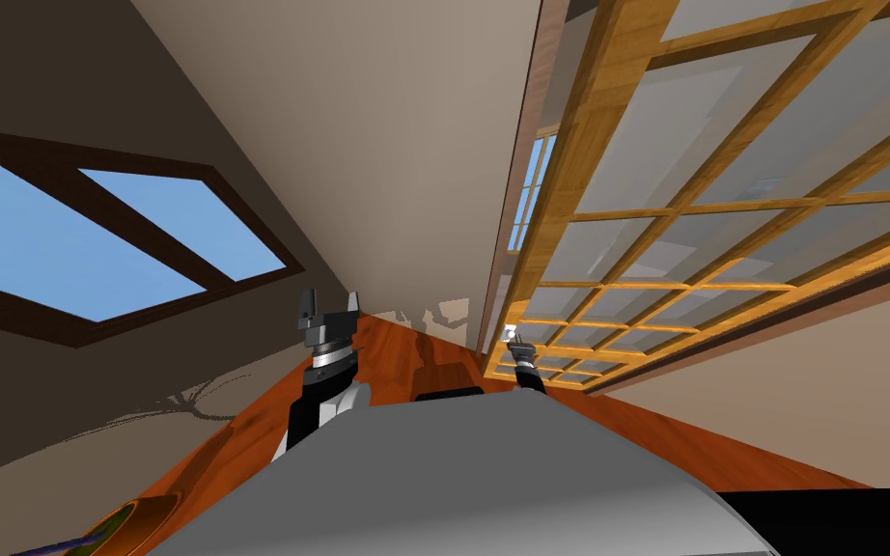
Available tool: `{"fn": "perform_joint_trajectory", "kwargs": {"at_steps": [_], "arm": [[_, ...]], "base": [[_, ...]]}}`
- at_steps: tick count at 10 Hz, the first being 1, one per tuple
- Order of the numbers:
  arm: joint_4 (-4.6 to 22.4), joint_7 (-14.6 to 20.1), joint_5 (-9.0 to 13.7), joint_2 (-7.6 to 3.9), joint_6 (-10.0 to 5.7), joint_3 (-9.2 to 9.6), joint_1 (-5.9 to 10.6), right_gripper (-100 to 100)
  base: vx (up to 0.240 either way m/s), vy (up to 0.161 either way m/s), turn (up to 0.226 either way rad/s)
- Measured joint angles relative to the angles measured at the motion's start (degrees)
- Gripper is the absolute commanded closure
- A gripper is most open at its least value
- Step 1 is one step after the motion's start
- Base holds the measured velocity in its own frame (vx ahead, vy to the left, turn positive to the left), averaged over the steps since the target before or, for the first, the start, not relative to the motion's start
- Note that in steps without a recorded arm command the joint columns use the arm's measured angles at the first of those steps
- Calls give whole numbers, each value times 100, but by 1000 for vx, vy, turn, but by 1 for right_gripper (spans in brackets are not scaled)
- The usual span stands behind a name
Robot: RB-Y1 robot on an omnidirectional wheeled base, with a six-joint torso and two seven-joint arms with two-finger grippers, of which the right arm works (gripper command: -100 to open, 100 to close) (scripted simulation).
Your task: Pull the door open
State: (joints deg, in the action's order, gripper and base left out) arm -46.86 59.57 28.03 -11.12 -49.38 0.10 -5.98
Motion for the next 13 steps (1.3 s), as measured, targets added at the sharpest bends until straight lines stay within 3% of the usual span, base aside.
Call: {"fn": "perform_joint_trajectory", "kwargs": {"at_steps": [2, 3, 4, 6, 7, 10, 11, 13], "arm": [[49, 259, 104, 10, 21, 54, 54, -100], [266, 469, 160, -9, -73, 94, 183, -100], [285, 578, 193, 8, -104, 111, 192, -100], [45, 553, 215, 19, 22, 108, 58, -100], [147, 678, 260, 7, -9, 132, 126, -100], [99, 1006, 409, 59, 4, 190, 145, -100], [-224, 1070, 492, 110, 149, 193, -20, -100], [-86, 1243, 525, 71, 139, 228, 63, -100]], "base": [[-38, -12, 28], [-32, -8, 0], [-11, -1, -4], [-12, -4, 16], [-34, -7, 10], [-58, -15, 20], [-34, -9, 43], [-23, 5, 6]]}}
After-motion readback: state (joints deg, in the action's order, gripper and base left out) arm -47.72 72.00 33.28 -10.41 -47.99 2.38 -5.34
